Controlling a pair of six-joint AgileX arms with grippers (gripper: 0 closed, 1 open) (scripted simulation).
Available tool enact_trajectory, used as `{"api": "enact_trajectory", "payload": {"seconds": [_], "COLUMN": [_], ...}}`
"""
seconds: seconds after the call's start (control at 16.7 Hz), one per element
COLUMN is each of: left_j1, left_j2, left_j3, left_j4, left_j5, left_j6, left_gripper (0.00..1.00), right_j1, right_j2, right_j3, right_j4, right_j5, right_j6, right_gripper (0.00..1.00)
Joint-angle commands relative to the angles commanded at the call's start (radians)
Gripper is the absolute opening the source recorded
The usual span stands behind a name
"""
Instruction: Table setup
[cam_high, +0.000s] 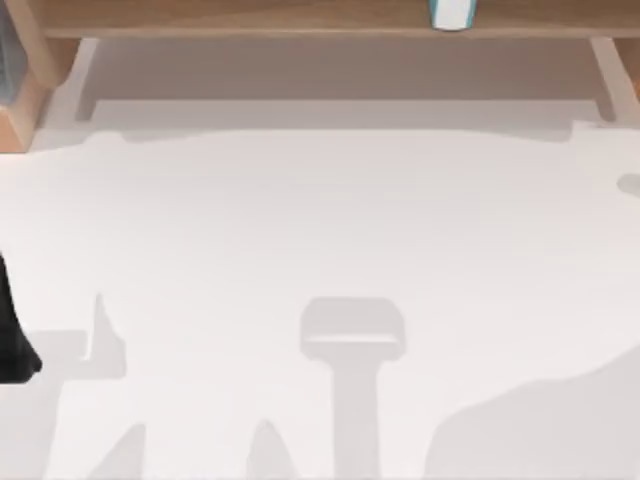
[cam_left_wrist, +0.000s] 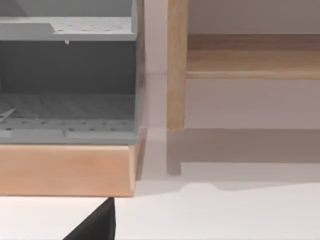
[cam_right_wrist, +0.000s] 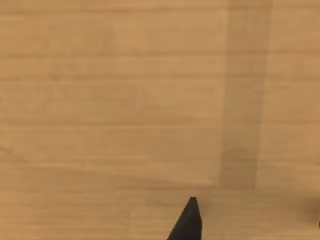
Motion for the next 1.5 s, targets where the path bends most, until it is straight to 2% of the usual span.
{"api": "enact_trajectory", "payload": {"seconds": [0.12, 0.18, 0.72, 0.9, 1.2, 1.5], "left_j1": [0.0, 0.0, 0.0, 0.0, 0.0, 0.0], "left_j2": [0.0, 0.0, 0.0, 0.0, 0.0, 0.0], "left_j3": [0.0, 0.0, 0.0, 0.0, 0.0, 0.0], "left_j4": [0.0, 0.0, 0.0, 0.0, 0.0, 0.0], "left_j5": [0.0, 0.0, 0.0, 0.0, 0.0, 0.0], "left_j6": [0.0, 0.0, 0.0, 0.0, 0.0, 0.0], "left_gripper": [1.0, 1.0, 1.0, 1.0, 1.0, 1.0], "right_j1": [0.0, 0.0, -0.007, 0.011, 0.076, 0.164], "right_j2": [0.0, 0.0, 0.011, -0.05, -0.365, -0.919], "right_j3": [0.0, 0.0, -0.031, -0.067, -0.235, -0.493], "right_j4": [0.0, 0.0, -0.011, -0.044, -0.196, -0.428], "right_j5": [0.0, 0.0, 0.001, 0.007, 0.053, 0.14], "right_j6": [0.0, 0.0, 0.004, 0.048, 0.256, 0.585], "right_gripper": [0.98, 1.0, 1.0, 1.0, 1.0, 1.0]}}
